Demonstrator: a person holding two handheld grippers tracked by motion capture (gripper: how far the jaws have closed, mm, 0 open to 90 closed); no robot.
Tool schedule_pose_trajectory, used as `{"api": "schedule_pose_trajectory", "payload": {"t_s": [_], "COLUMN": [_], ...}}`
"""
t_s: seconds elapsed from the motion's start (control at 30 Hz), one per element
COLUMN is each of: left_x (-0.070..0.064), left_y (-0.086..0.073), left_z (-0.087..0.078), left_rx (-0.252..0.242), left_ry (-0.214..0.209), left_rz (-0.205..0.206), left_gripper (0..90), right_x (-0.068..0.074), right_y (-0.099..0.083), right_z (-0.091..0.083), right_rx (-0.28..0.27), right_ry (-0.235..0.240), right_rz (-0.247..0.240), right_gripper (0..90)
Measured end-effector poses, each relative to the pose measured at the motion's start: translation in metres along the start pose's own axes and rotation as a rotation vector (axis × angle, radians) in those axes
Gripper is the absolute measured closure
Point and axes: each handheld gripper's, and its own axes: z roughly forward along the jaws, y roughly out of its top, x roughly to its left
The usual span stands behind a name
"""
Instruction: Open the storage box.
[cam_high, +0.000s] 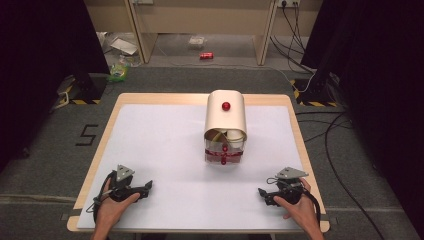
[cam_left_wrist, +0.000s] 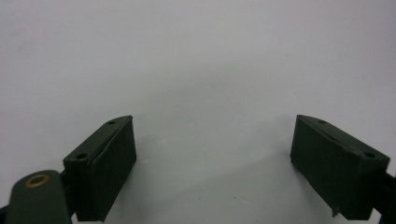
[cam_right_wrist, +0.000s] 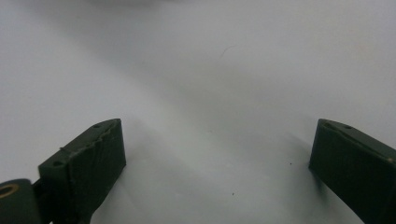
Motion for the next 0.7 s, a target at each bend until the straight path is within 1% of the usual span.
{"api": "schedule_pose_trajectory", "payload": {"t_s": [0.07, 0.1, 0.13, 0.17, 0.2, 0.27, 0.3, 0.33, 0.4, 0.43, 0.5, 0.53, 0.63, 0.7], "left_x": [0.0, 0.0, 0.0, 0.0, 0.0, 0.0, 0.0, 0.0, 0.0, 0.0, 0.0, 0.0, 0.0, 0.0], "left_y": [0.0, 0.0, 0.0, 0.0, 0.0, 0.0, 0.0, 0.0, 0.0, 0.0, 0.0, 0.0, 0.0, 0.0], "left_z": [0.0, 0.0, 0.0, 0.0, 0.0, 0.0, 0.0, 0.0, 0.0, 0.0, 0.0, 0.0, 0.0, 0.0], "left_rx": [0.0, 0.0, 0.0, 0.0, 0.0, 0.0, 0.0, 0.0, 0.0, 0.001, 0.0, 0.0, 0.0, 0.0], "left_ry": [0.0, 0.0, -0.001, -0.001, -0.001, -0.001, -0.001, -0.001, -0.001, -0.001, -0.001, -0.001, -0.001, -0.001], "left_rz": [0.0, 0.0, 0.0, 0.0, 0.0, 0.0, 0.0, 0.0, 0.0, 0.0, 0.0, 0.0, 0.0, -0.001], "left_gripper": [13.4, 13.4, 13.4, 13.4, 13.4, 13.4, 13.4, 13.4, 13.4, 13.4, 13.4, 13.4, 13.4, 13.4], "right_x": [0.0, -0.001, -0.001, -0.002, -0.001, 0.0, 0.001, 0.003, 0.007, 0.009, 0.012, 0.012, 0.02, 0.023], "right_y": [0.0, 0.0, 0.0, 0.0, 0.001, 0.002, 0.002, 0.005, 0.008, 0.01, 0.013, 0.013, 0.018, 0.021], "right_z": [-0.001, -0.002, -0.003, -0.004, -0.005, -0.006, -0.007, -0.01, -0.012, -0.013, -0.015, -0.015, -0.018, -0.018], "right_rx": [-0.008, -0.017, -0.028, -0.034, -0.043, -0.051, -0.06, -0.084, -0.103, -0.113, -0.128, -0.128, -0.156, -0.161], "right_ry": [-0.007, -0.004, 0.0, 0.01, 0.013, 0.007, 0.007, 0.013, 0.007, 0.009, 0.005, 0.005, 0.007, 0.008], "right_rz": [0.006, 0.007, 0.004, 0.006, 0.01, 0.008, 0.005, -0.01, -0.021, -0.035, -0.054, -0.054, -0.063, -0.075], "right_gripper": [8.0, 15.4, 20.5, 19.4, 15.5, 16.3, 18.1, 15.9, 16.4, 17.8, 20.1, 20.1, 19.6, 19.3]}}
